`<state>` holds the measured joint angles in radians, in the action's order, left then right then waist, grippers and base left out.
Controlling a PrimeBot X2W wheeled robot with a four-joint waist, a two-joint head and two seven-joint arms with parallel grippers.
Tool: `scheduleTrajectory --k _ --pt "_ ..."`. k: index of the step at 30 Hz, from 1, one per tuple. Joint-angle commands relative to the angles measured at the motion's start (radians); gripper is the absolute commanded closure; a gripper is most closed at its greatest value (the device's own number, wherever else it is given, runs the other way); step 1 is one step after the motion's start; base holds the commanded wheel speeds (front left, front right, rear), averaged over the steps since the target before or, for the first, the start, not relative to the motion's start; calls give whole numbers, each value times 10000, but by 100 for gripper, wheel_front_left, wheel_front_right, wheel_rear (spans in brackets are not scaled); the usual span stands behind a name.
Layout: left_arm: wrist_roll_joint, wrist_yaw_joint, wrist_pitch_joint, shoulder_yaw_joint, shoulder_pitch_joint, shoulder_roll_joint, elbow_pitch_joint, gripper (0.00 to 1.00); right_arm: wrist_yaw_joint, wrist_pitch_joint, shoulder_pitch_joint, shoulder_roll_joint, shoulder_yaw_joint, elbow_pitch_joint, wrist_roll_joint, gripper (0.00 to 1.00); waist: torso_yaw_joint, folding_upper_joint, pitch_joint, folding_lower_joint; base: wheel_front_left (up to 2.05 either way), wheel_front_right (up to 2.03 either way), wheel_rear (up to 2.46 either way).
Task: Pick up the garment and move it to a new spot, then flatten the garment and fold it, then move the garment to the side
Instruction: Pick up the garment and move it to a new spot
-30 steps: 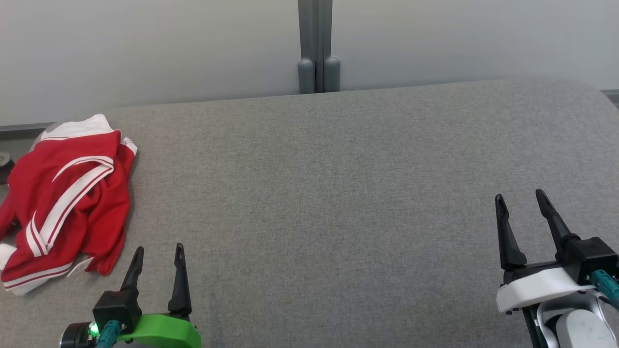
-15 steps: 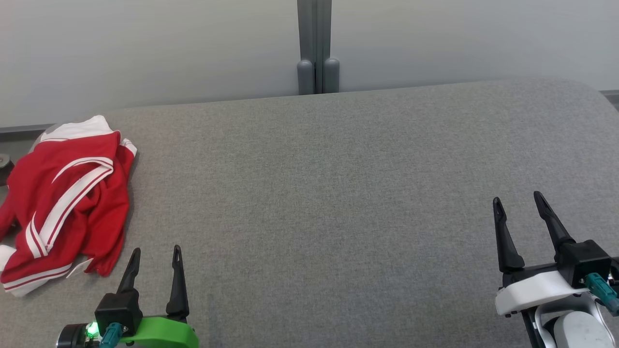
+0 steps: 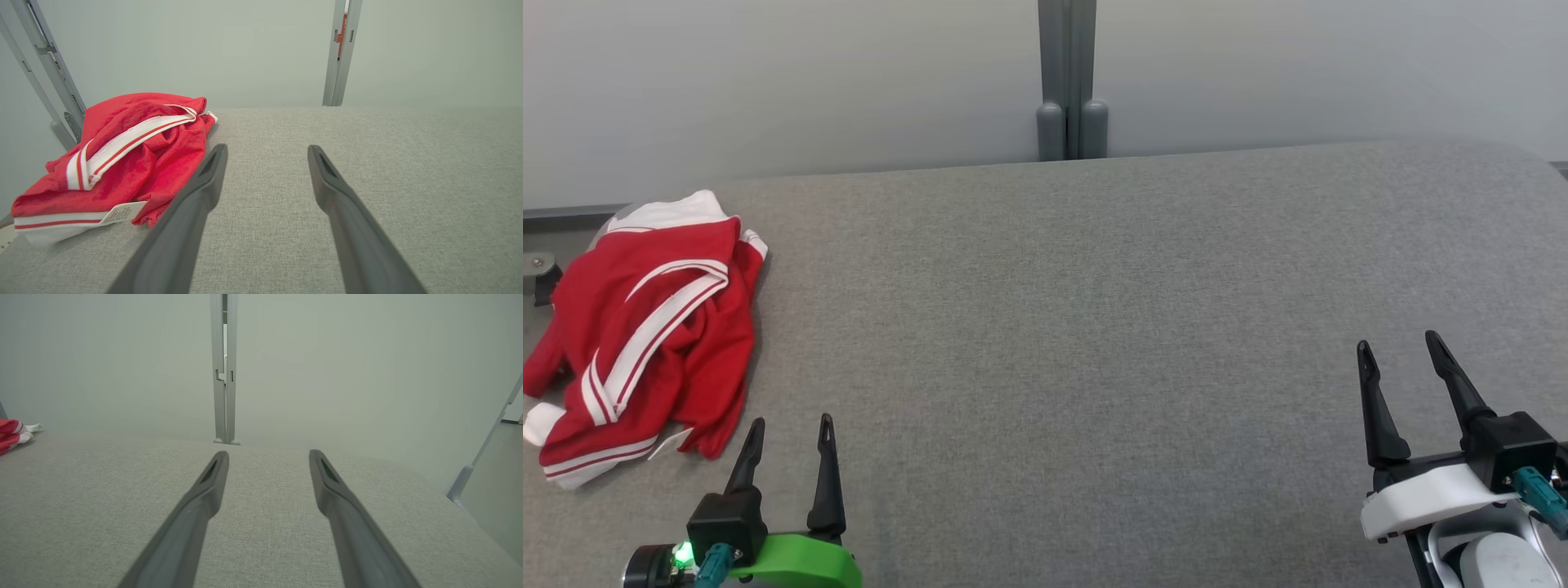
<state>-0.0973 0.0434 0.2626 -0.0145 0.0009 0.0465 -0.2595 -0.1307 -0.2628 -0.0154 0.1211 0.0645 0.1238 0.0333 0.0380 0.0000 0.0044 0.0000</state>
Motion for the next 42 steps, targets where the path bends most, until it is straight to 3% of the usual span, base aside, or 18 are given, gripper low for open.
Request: scheduleTrajectory --k 1,6,13,18,22,28,33,42 --pt "4 -17 36 -5 -145 70 -9 0 0 -32 112 25 -12 7 64 0 262 0 28 0 0 0 0" --pt "-134 -71 34 -130 -178 68 -108 0 0 -30 187 -27 -178 4 119 0 1194 0 81 0 0 0 0" --pt "-470 -262 34 -179 127 62 -160 0 0 -30 -69 9 -833 -4 272 0 3114 0 216 0 0 0 0" --pt "-589 -342 33 31 251 62 -50 0 1 -30 -420 33 -1397 84 379 0 3779 0 394 0 0 0 0" --pt "-734 -307 22 147 -21 59 53 0 1 -30 -721 68 -1653 107 418 0 3825 0 690 0 0 0 0" --pt "-782 276 22 409 -1508 131 -308 0 1 -30 -1152 394 -1922 -26 429 0 3473 0 1739 0 0 0 0" --pt "-1242 579 -59 597 -3698 434 -1757 0 1 -30 -1957 963 -2127 -252 435 0 2891 0 3446 0 0 0 0" --pt "-2696 854 -1823 275 -7250 1119 -4451 0 1 -30 -3016 1565 -2077 -560 463 0 2228 0 5960 0 0 0 0"
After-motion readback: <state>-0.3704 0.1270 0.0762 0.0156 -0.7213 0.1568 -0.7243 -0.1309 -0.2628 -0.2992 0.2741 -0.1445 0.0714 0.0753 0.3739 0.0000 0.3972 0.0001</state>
